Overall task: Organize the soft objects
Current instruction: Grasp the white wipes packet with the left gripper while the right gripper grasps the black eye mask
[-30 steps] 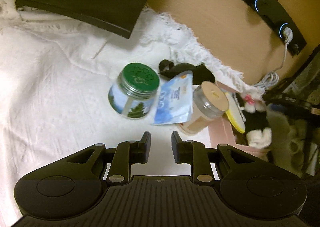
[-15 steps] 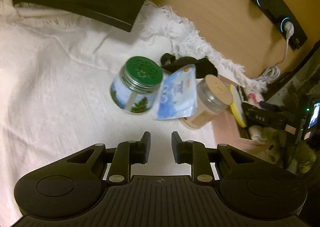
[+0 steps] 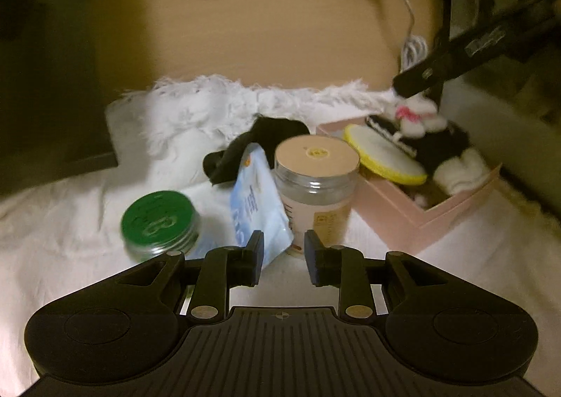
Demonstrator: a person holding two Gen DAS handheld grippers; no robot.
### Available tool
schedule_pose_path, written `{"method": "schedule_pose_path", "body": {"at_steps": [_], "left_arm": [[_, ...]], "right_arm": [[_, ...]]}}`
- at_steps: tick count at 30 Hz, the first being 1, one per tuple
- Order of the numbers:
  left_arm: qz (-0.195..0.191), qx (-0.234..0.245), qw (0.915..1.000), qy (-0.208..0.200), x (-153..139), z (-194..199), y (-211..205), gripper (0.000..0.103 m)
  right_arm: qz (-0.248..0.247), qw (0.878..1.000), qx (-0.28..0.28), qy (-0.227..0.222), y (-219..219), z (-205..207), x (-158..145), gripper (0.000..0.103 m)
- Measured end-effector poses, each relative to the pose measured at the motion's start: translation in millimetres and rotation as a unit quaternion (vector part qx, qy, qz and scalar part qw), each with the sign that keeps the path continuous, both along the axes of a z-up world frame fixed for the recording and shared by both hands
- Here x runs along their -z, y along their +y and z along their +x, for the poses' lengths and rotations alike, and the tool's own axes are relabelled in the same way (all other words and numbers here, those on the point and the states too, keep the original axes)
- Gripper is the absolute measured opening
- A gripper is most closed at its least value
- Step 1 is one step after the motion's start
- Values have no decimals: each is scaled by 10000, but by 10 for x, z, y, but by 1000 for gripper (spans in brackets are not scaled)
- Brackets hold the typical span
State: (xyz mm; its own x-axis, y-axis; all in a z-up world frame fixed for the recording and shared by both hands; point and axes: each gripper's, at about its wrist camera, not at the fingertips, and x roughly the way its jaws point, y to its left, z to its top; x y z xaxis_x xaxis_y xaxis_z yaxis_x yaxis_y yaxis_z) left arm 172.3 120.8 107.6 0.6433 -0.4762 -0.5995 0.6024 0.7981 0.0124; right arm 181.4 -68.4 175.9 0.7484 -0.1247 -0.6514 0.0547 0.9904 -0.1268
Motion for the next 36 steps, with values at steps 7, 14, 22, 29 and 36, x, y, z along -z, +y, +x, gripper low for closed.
{"method": "schedule_pose_path", "body": {"at_steps": [7, 14, 22, 29, 36], "left_arm": [[358, -237, 9990, 116, 302, 341, -328, 36], [339, -345, 9988, -99, 538, 572, -452, 38], [-187, -597, 9979, -174, 481, 583, -186, 20], [-715, -890, 9930, 295, 368, 560, 212, 18], [-898, -993, 9895, 550, 390, 600, 242, 19]], "right_arm": [[-36, 9993, 185, 334, 17, -225, 55, 68], [18, 9973, 306, 668, 13, -254, 99, 68], [609, 9948, -348, 736, 344, 463, -101, 71], [601, 9790, -683, 1824, 650, 1634, 497, 83], [1864, 9610, -61, 2043, 614, 2026, 608, 85]]}}
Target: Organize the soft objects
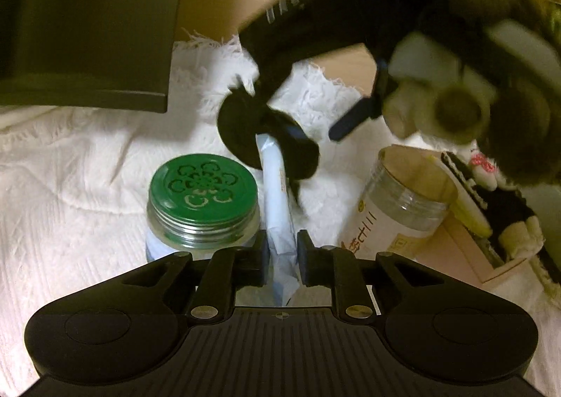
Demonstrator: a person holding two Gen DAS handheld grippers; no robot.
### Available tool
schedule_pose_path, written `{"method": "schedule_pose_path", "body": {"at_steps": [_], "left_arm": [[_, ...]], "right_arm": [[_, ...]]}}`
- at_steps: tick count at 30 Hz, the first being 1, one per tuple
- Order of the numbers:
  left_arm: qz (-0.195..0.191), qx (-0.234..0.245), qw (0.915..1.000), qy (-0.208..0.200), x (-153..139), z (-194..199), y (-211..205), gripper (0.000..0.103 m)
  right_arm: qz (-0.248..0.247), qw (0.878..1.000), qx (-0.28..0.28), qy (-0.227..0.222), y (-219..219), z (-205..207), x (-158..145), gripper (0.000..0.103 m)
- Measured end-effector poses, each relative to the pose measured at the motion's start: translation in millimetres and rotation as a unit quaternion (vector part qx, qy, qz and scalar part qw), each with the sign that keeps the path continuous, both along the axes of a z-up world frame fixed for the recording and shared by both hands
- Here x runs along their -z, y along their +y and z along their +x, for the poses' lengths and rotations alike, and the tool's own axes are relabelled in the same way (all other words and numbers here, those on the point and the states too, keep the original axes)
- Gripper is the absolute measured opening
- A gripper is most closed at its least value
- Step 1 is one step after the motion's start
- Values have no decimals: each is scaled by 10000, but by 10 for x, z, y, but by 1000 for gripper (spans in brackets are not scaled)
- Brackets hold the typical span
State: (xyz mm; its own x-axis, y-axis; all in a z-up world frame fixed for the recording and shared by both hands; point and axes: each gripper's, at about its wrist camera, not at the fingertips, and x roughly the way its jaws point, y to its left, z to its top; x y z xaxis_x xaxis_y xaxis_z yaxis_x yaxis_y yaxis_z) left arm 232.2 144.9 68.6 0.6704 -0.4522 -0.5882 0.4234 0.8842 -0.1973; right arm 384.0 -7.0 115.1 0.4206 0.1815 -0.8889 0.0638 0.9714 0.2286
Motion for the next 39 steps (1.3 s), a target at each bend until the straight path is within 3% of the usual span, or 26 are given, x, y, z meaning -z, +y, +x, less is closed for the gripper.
{"method": "schedule_pose_path", "body": {"at_steps": [2, 7, 12, 17, 22, 27, 33, 35, 39], "left_arm": [[17, 5, 10000, 43, 11, -1, -20, 19], [-76, -2, 9999, 140, 16, 8, 5, 19], [-107, -13, 9997, 238, 46, 19, 44, 19], [-154, 28, 9993, 325, 93, -11, 49, 18], [-159, 9, 9992, 366, 90, -16, 70, 18], [-136, 21, 9991, 392, 77, -32, 94, 18], [-148, 34, 9989, 436, 69, -42, 110, 18], [-155, 32, 9989, 450, 69, -46, 114, 18], [-152, 21, 9989, 454, 65, -52, 110, 18]], "right_arm": [[69, 10000, 71, -14, -2, -5, -56, 85], [-643, 9965, 111, 515, 85, -42, -114, 85], [-1210, 9924, 144, 163, 132, -197, -335, 84], [-1152, 9930, 10, -270, 147, -219, -495, 84], [-875, 9958, -267, -53, 308, -146, -318, 84], [-960, 9953, 23, 121, 286, -83, -119, 82], [-1257, 9903, 559, -214, 0, -231, -293, 81], [-1340, 9892, 565, -200, -71, -262, -300, 77], [-1388, 9892, 464, -87, -83, -232, -235, 57]]}}
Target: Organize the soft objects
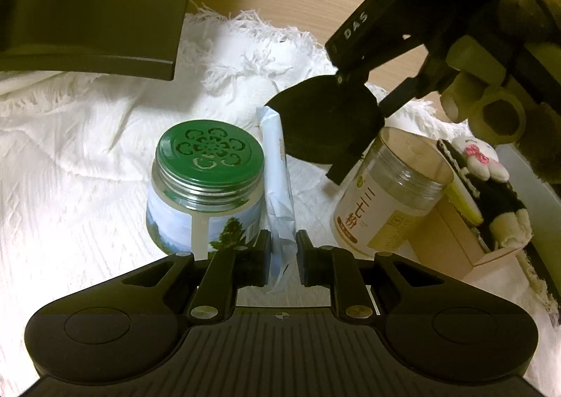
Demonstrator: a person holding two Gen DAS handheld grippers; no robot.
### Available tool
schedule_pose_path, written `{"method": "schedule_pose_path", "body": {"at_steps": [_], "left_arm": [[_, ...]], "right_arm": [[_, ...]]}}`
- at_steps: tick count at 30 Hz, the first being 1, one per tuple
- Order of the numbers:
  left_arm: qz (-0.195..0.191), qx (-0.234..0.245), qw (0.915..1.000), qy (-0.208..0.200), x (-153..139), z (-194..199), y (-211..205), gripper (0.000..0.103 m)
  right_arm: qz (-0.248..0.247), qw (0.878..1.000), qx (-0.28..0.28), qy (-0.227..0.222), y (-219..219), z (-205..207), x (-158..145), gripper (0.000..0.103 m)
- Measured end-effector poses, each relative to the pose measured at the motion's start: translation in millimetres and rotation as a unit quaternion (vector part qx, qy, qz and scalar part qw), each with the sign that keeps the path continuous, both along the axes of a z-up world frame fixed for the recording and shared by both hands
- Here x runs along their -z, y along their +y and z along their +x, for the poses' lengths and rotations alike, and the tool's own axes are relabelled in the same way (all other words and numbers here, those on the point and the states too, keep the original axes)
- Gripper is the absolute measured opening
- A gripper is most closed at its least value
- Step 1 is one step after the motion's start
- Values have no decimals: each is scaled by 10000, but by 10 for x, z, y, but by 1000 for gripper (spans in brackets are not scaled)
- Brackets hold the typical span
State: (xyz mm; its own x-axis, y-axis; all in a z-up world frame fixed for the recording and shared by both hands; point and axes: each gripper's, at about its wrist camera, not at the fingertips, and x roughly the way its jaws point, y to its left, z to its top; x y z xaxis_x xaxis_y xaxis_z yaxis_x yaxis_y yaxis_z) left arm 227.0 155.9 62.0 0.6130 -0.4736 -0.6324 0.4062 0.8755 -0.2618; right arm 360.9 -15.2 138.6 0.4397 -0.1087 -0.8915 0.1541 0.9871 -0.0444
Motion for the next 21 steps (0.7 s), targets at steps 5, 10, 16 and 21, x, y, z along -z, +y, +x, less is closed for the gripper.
{"method": "schedule_pose_path", "body": {"at_steps": [5, 10, 16, 21], "left_arm": [[17, 5, 10000, 2, -1, -10, -9, 18], [-1, 9, 10000, 52, 8, 7, -8, 18], [-93, -50, 9999, 6, 25, 5, -7, 18], [-21, -45, 10000, -64, 4, 11, -44, 18]], "right_arm": [[-256, 9992, -298, 6, 135, 69, 141, 56], [-771, 9944, -717, -23, 336, 194, 251, 56], [-693, 9900, -1229, -41, 510, 286, 239, 29], [-236, 9940, -1067, -41, 457, 111, 67, 18]]}}
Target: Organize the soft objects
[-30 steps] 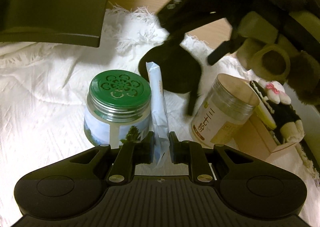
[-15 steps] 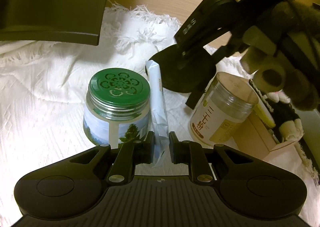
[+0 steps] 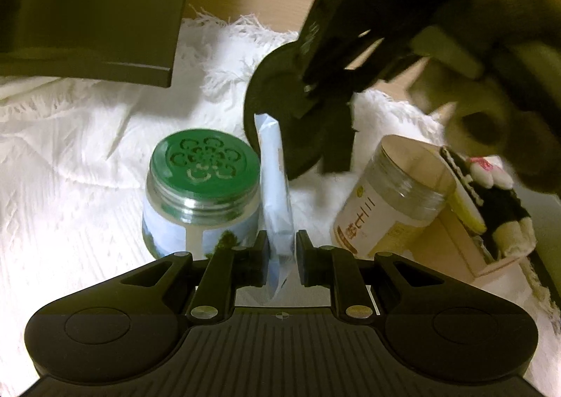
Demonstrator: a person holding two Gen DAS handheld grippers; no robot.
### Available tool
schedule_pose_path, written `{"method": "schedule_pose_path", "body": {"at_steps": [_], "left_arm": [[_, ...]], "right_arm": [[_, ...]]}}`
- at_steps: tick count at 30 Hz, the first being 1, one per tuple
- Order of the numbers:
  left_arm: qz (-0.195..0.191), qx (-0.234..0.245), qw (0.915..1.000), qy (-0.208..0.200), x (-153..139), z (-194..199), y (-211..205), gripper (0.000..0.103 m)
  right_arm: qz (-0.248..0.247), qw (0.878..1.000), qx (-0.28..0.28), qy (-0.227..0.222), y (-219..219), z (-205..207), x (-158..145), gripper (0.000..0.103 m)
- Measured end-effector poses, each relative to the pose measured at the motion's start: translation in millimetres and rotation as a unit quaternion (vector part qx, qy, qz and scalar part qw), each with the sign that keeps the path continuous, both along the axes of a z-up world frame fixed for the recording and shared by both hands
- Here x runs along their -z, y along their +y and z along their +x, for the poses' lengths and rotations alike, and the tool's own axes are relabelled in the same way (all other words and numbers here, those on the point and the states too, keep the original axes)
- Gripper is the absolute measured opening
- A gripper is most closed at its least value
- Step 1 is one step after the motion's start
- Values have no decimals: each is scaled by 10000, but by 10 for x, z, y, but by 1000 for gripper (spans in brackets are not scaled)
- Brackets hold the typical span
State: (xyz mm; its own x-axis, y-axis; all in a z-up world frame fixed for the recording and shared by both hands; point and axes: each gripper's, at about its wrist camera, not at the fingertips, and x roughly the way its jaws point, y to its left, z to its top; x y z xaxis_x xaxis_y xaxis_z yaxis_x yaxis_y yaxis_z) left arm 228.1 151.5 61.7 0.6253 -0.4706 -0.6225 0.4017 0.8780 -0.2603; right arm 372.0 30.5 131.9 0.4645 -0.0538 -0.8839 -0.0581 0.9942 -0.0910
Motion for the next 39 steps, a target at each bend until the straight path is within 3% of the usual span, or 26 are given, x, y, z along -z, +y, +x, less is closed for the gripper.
{"method": "schedule_pose_path", "body": {"at_steps": [3, 6, 12, 17, 25, 27, 30, 35, 39], "left_arm": [[42, -43, 10000, -36, -29, 33, -26, 18], [41, -24, 9999, -95, -69, 32, -25, 18], [210, 37, 9995, -238, -148, -176, 95, 19], [72, 69, 9999, -87, -53, -116, 96, 21], [56, 103, 9993, -344, -18, -15, -24, 23], [150, 60, 9992, -377, -9, -22, -47, 23], [113, -17, 9997, -238, -7, -17, -36, 23], [-189, -229, 9995, 113, 17, 2, 48, 21], [-198, -243, 9994, 166, 20, -7, 90, 19]], "right_arm": [[364, 9991, 233, 29, -58, -138, -138, 18], [394, 9989, 263, 61, -45, -293, -226, 18], [455, 9978, 25, 487, 87, -644, -89, 23], [536, 9961, 74, 690, 63, -648, 47, 29], [264, 9974, -53, 670, 217, -512, 164, 36], [187, 9973, -88, 701, 234, -515, 203, 32], [64, 9974, -197, 686, 259, -577, 238, 13], [-69, 9986, -262, 443, 260, -719, 151, 9], [-35, 9994, -216, 255, 148, -841, -8, 9]]}}
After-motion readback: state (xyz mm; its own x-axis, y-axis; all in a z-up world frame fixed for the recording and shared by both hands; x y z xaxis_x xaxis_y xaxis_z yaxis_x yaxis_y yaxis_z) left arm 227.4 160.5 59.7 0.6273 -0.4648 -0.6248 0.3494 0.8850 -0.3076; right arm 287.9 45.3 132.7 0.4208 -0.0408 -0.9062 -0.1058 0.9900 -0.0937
